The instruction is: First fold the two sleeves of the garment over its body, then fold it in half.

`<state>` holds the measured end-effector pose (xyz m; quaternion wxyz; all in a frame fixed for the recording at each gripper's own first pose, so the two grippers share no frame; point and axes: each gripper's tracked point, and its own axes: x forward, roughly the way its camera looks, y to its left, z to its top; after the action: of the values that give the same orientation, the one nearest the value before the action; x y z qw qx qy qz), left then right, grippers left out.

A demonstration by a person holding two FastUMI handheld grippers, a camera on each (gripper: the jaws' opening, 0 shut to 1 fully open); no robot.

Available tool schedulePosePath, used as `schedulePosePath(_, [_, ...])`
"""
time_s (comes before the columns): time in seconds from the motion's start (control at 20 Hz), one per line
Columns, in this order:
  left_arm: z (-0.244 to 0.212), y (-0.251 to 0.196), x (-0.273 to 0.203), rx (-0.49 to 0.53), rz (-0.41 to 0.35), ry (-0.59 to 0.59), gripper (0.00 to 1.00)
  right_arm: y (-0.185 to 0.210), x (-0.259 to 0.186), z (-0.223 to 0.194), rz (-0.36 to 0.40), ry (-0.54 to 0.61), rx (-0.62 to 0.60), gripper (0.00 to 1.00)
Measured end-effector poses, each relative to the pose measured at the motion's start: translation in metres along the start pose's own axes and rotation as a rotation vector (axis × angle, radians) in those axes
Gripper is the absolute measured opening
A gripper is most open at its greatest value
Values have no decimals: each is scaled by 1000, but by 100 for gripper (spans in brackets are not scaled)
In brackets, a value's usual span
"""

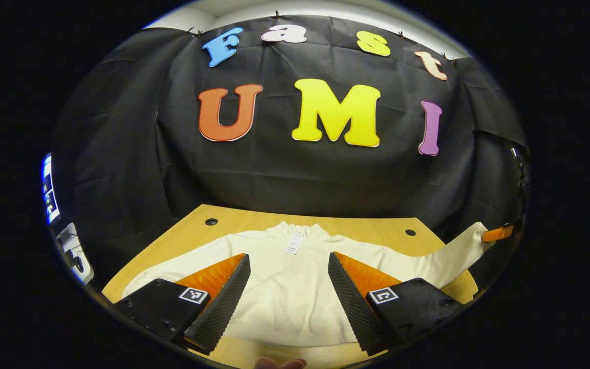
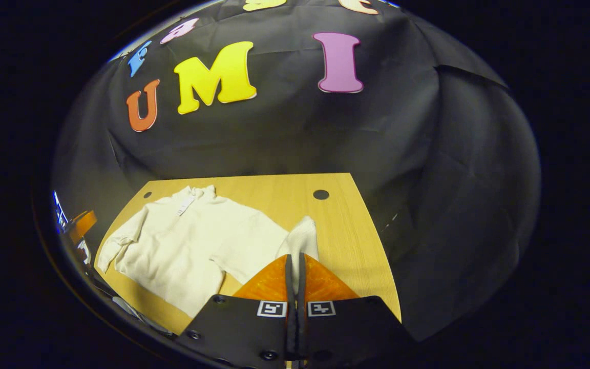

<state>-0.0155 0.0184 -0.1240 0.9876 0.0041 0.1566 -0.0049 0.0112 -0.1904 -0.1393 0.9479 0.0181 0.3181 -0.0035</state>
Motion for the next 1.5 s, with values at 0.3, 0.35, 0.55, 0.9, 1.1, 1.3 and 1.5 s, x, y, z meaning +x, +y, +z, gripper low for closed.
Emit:
schedulePosePath(0.3, [-6,51,-9,-46,76,-3,98,74,1,85,85,-85,-83,0])
schedulePosePath(0.35, [-8,60,-9,-60,90,-2,98,89,2,96,102,-95,-93,1])
schedulePosePath(0.55, [-14,102,-20,-118,160,-3,98,157,11,132,181,-121,-147,1])
schedulePosePath(0.9, [-22,172,-41,-160,273,-17,98,284,41,157,312,-126,-243,0])
schedulePosePath(1.1, [-22,207,-54,-136,327,-38,98,348,66,147,366,-102,-292,1])
schedulePosePath(1.3, [-15,221,-61,-106,330,-58,98,390,96,122,384,-44,-318,1])
schedulePosePath(1.5, [-5,223,-61,-45,310,-74,98,421,127,103,383,-6,-320,1])
